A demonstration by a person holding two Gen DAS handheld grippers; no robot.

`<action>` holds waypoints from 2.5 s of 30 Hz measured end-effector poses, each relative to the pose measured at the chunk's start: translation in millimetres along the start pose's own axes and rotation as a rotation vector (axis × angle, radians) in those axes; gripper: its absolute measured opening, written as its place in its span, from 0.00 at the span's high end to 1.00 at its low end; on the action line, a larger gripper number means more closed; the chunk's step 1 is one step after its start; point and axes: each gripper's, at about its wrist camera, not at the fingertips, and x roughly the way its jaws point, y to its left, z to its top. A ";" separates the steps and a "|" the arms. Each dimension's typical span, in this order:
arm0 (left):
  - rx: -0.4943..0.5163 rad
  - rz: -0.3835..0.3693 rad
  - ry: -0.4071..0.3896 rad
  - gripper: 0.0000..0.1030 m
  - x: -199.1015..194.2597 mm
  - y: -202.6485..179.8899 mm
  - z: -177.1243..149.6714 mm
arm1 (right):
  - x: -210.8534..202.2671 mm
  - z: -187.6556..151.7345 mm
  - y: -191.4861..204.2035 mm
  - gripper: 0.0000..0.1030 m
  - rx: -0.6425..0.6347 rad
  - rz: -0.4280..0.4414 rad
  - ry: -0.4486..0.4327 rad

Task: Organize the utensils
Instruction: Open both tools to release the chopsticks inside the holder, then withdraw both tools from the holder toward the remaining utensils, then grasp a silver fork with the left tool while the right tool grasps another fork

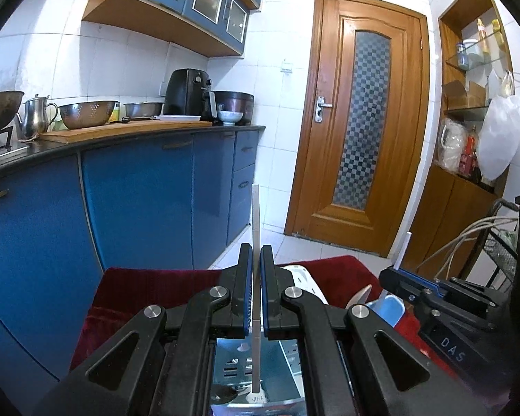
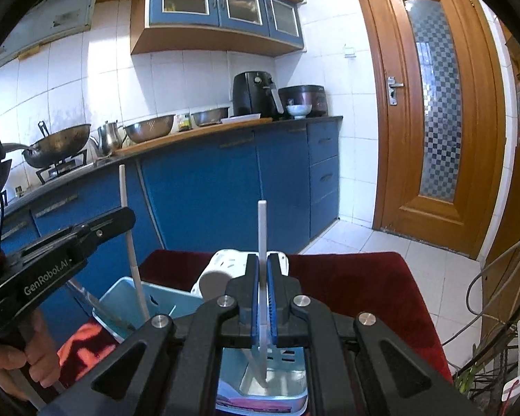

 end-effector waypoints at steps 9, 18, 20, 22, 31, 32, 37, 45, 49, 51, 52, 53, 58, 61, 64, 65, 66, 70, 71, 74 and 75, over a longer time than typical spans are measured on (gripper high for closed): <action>0.018 -0.020 0.042 0.94 -0.7 -7.8 -7.1 | -0.6 -4.7 -2.6 0.92 0.038 0.040 0.025; 0.026 -0.035 0.040 0.78 -14.9 -14.3 -4.9 | -16.1 -2.4 -8.3 0.76 0.091 0.073 -0.002; 0.019 -0.045 0.037 0.78 -18.9 -13.5 -2.3 | -20.8 -1.5 -8.1 0.76 0.097 0.074 -0.011; 0.016 -0.052 0.035 0.78 -24.1 -14.5 -0.2 | -26.8 -0.4 -9.7 0.76 0.106 0.076 -0.021; 0.025 -0.070 0.017 0.78 -53.4 -16.4 8.3 | -56.5 0.9 -16.1 0.76 0.143 0.079 -0.049; 0.030 -0.069 0.015 0.78 -57.5 -17.1 8.6 | -60.0 1.0 -15.9 0.76 0.147 0.081 -0.051; 0.045 -0.072 0.014 0.77 -76.1 -19.1 9.0 | -75.5 -0.3 -15.8 0.76 0.173 0.093 -0.044; 0.048 -0.060 0.024 0.73 -108.0 -16.5 3.7 | -99.6 -11.3 -10.8 0.76 0.201 0.092 0.001; 0.036 -0.044 0.048 0.71 -121.8 -12.9 -3.6 | -111.3 -20.3 -8.9 0.75 0.212 0.089 0.022; 0.026 -0.033 0.064 0.71 -127.0 -10.3 -9.1 | -117.1 -25.8 -9.2 0.75 0.218 0.089 0.031; 0.021 -0.029 0.073 0.71 -129.3 -8.6 -12.0 | -120.0 -28.7 -9.2 0.74 0.219 0.088 0.036; 0.016 -0.024 0.082 0.70 -131.4 -7.0 -15.5 | -122.5 -31.9 -8.8 0.74 0.221 0.086 0.041; -0.013 0.001 0.144 0.70 -137.1 3.1 -37.5 | -128.4 -48.9 -9.1 0.72 0.249 0.099 0.081; -0.032 0.007 0.184 0.70 -136.9 8.8 -52.0 | -130.6 -60.9 -9.8 0.70 0.246 0.092 0.102; -0.043 0.012 0.212 0.70 -135.4 11.5 -64.9 | -129.4 -70.5 -11.4 0.69 0.248 0.086 0.128; -0.045 0.015 0.220 0.70 -134.8 11.9 -69.2 | -129.0 -73.7 -12.1 0.69 0.250 0.084 0.136; -0.048 0.017 0.231 0.70 -134.2 12.9 -73.9 | -128.3 -78.2 -12.9 0.69 0.252 0.080 0.146; -0.060 0.019 0.271 0.70 -129.3 14.8 -88.2 | -124.1 -92.9 -17.1 0.67 0.263 0.067 0.179; -0.062 0.022 0.281 0.70 -127.8 14.0 -91.8 | -122.7 -96.4 -18.1 0.67 0.264 0.063 0.187; -0.073 0.032 0.315 0.70 -121.1 15.3 -102.9 | -117.1 -107.1 -20.5 0.65 0.265 0.050 0.209; -0.078 0.036 0.328 0.70 -118.5 16.2 -106.6 | -114.8 -110.7 -21.7 0.65 0.266 0.045 0.217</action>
